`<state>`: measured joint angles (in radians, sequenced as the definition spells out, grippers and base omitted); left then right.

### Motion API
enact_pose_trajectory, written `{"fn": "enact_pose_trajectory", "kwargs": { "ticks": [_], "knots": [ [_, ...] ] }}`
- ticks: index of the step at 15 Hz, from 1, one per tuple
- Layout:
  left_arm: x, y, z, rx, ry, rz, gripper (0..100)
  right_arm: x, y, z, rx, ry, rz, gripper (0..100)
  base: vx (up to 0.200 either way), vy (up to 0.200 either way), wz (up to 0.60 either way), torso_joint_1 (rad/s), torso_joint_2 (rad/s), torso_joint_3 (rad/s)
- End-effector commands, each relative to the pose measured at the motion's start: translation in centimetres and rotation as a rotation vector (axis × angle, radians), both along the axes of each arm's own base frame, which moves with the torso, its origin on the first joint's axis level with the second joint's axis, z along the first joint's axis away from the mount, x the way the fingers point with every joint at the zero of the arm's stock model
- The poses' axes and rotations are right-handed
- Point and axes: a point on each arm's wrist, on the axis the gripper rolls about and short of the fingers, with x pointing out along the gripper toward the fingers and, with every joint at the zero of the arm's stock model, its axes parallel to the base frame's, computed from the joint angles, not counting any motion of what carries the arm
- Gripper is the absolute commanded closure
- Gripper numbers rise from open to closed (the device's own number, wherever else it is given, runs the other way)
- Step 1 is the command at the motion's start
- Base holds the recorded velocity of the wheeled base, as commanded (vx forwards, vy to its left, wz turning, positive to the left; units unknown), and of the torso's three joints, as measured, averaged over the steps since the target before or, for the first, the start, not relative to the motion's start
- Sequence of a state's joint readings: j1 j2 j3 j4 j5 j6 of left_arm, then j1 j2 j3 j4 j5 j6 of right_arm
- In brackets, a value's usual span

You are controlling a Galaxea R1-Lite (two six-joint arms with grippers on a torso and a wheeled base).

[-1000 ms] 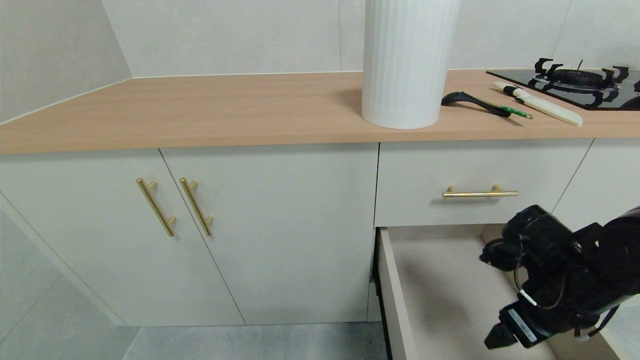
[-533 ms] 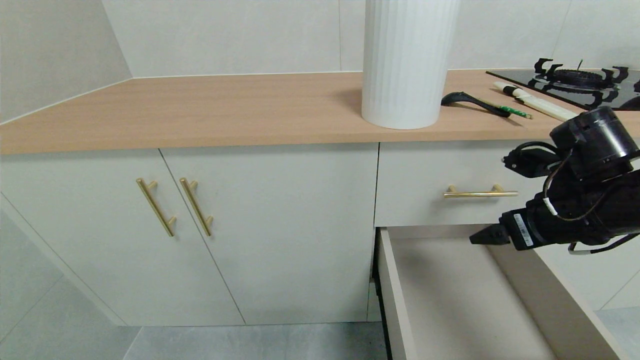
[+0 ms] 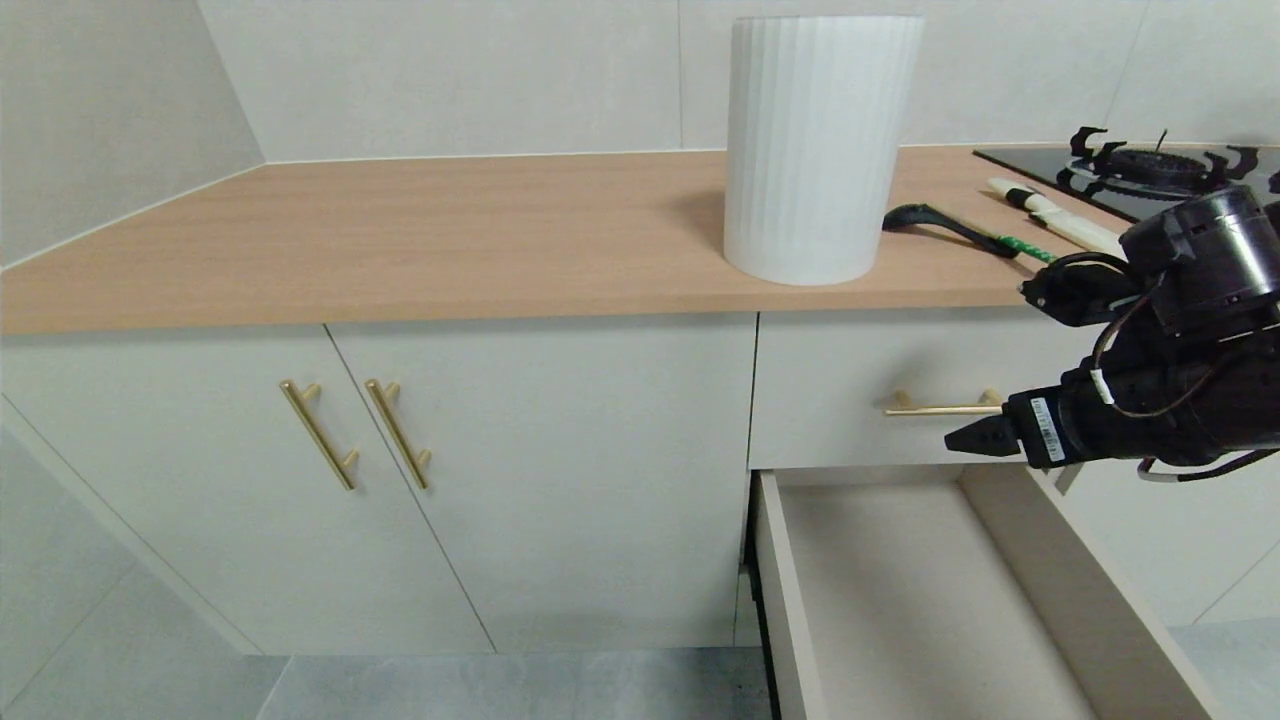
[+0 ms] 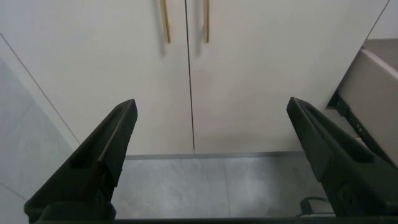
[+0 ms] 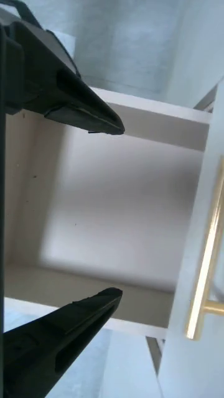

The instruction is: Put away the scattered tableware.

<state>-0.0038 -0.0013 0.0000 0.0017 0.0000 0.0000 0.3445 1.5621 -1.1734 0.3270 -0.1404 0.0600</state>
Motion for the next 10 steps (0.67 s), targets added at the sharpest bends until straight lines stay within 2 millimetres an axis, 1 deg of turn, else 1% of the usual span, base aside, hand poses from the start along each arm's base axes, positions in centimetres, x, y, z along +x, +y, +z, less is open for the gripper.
{"fn": "enact_pose_trajectory", "kwargs": {
  "ticks": [1, 4, 5, 6, 7, 10],
  "knots": [
    [0.0, 0.0, 0.0, 0.000, 0.001, -0.001, 0, -0.3, -0.1, 0.4, 0.003, -0.017, 0.002, 0, 0.000, 0.000, 0.00, 0.188, -0.58, -0.295],
    [0.0, 0.0, 0.0, 0.000, 0.001, -0.001, 0, 0.5, 0.0, 1.3, 0.031, -0.098, 0.004, 0, 0.000, 0.000, 0.00, 0.167, -0.49, -0.287],
    [0.0, 0.0, 0.0, 0.000, 0.001, -0.001, 0, 1.9, -0.3, 1.9, 0.024, -0.188, 0.006, 0, 0.000, 0.000, 0.00, 0.183, -0.47, -0.286],
    [0.0, 0.0, 0.0, 0.000, 0.001, -0.001, 0, 2.8, -0.8, 2.3, 0.017, -0.245, -0.007, 0, 0.000, 0.000, 0.00, 0.139, -0.36, -0.222],
    [0.0, 0.0, 0.0, 0.000, 0.001, -0.001, 0, 3.0, -1.1, 2.8, 0.032, -0.306, -0.020, 0, 0.000, 0.000, 0.00, 0.071, -0.21, -0.119],
    [0.0, 0.0, 0.0, 0.000, 0.001, -0.001, 0, 3.5, -1.6, 3.7, 0.053, -0.409, -0.050, 0, 0.000, 0.000, 0.00, 0.023, -0.06, -0.041]
  ]
}}
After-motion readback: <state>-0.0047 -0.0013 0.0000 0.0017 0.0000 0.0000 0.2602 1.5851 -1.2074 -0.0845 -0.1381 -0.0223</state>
